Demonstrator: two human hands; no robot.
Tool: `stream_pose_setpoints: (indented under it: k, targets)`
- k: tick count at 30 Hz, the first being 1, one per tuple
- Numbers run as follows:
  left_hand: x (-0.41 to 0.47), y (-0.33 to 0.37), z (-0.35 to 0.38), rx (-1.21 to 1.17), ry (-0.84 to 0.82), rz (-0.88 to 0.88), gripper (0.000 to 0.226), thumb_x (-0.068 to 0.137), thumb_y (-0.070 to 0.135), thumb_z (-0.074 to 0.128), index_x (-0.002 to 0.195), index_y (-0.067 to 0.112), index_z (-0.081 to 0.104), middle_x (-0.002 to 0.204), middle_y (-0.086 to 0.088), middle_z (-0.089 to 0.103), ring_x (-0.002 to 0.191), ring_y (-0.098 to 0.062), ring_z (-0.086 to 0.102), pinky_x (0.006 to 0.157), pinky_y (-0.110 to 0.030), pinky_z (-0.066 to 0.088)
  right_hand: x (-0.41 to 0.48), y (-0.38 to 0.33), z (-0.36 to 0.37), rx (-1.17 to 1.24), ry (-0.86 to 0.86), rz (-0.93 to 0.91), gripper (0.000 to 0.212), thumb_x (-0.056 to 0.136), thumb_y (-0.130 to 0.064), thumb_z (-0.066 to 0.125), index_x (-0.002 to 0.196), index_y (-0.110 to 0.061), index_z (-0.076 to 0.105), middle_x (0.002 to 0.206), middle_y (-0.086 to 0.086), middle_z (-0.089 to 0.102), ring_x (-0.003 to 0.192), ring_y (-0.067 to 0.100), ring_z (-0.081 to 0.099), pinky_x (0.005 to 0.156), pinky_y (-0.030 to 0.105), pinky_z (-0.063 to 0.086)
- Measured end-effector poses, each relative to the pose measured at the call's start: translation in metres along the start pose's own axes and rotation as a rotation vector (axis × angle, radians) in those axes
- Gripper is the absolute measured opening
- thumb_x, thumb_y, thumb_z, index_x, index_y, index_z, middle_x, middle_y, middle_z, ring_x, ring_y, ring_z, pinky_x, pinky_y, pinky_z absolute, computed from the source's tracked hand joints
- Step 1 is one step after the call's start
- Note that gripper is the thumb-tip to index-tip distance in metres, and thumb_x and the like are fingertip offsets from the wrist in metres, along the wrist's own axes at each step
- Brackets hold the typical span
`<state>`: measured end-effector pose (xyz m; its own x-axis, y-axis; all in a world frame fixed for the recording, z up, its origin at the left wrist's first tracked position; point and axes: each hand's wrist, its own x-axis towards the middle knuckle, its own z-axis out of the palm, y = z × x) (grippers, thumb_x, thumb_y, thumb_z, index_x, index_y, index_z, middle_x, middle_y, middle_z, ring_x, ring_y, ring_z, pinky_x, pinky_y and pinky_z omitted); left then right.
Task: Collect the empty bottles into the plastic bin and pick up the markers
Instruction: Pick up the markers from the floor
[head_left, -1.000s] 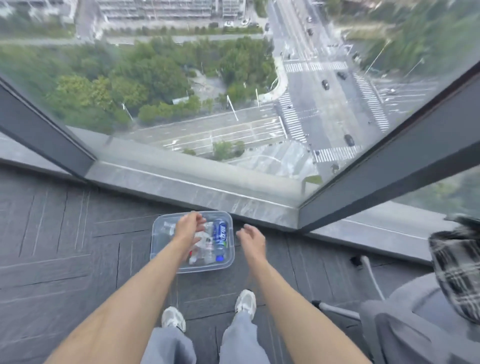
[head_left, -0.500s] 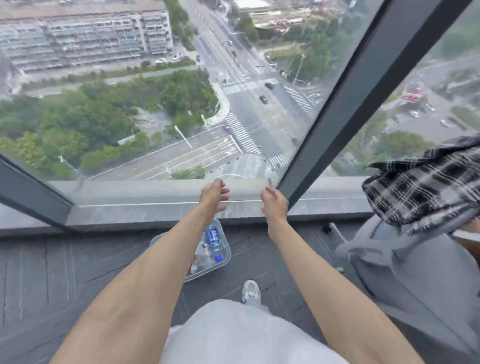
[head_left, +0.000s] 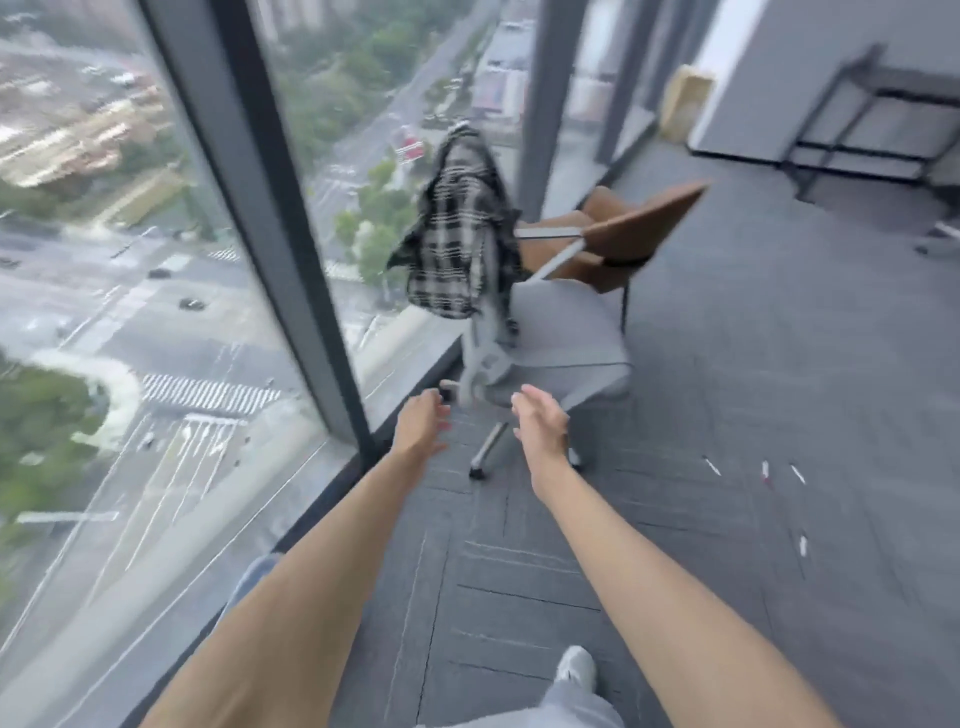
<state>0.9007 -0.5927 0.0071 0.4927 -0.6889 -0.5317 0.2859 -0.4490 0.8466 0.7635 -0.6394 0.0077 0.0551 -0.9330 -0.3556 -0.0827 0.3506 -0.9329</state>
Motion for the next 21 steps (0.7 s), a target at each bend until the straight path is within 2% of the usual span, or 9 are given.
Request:
stream_pose_setpoints:
  k: [3,7,9,12,16,21]
  targets:
    - [-0.006,0.000,0.089,0.086,-0.125,0.014,0.031,0.099,0.029,0.035,0.115,0.010,0.054,0.109,-0.007,0.061,0.088,-0.020,0.058,0.080,-0.038,0.046,0.015,0.002,-0.088,0.094,0.144,0.007,0.043,0.076,-0.033,0.063,0.117,-0.023,0.068,0.121,0.002,0.070,0.113,0.018,0.064,0.103,0.045,0.050]
    - [-0.029,-0.006,0.215,0.202,-0.295,0.048,0.025,0.097,0.026,0.038,0.109,0.010,0.055,0.105,-0.006,0.062,0.087,-0.021,0.057,0.071,-0.031,0.044,0.035,0.002,-0.211,0.156,0.331,0.013,0.033,0.088,-0.020,0.062,0.120,-0.016,0.066,0.119,0.005,0.069,0.110,0.020,0.065,0.103,0.046,0.050]
    - [-0.041,-0.012,0.277,0.231,-0.369,0.035,0.028,0.098,0.025,0.040,0.115,0.009,0.055,0.111,-0.007,0.062,0.095,-0.023,0.057,0.070,-0.031,0.045,0.044,0.004,-0.270,0.204,0.410,0.015,0.032,0.091,-0.017,0.061,0.122,-0.012,0.065,0.121,0.008,0.069,0.112,0.020,0.065,0.103,0.046,0.049]
    - [-0.051,-0.028,0.361,0.289,-0.454,0.015,0.034,0.098,0.028,0.043,0.122,0.008,0.054,0.118,-0.007,0.062,0.098,-0.023,0.058,0.075,-0.035,0.047,0.056,0.010,-0.343,0.275,0.507,0.012,0.032,0.091,-0.017,0.061,0.122,-0.010,0.066,0.119,0.008,0.069,0.110,0.019,0.065,0.103,0.044,0.050]
    - [-0.062,-0.049,0.452,0.352,-0.530,-0.034,0.030,0.098,0.027,0.042,0.118,0.009,0.055,0.114,-0.005,0.061,0.098,-0.022,0.057,0.076,-0.036,0.048,0.072,0.019,-0.424,0.332,0.599,0.032,0.032,0.093,-0.011,0.059,0.125,-0.004,0.063,0.114,0.009,0.067,0.101,0.017,0.062,0.101,0.040,0.049]
    - [-0.058,-0.059,0.544,0.423,-0.602,-0.045,0.023,0.097,0.022,0.043,0.114,0.012,0.055,0.112,-0.006,0.062,0.101,-0.022,0.058,0.081,-0.039,0.049,0.104,0.036,-0.505,0.316,0.701,0.080,0.023,0.091,-0.013,0.060,0.113,-0.016,0.069,0.117,0.009,0.070,0.100,0.017,0.065,0.101,0.044,0.051]
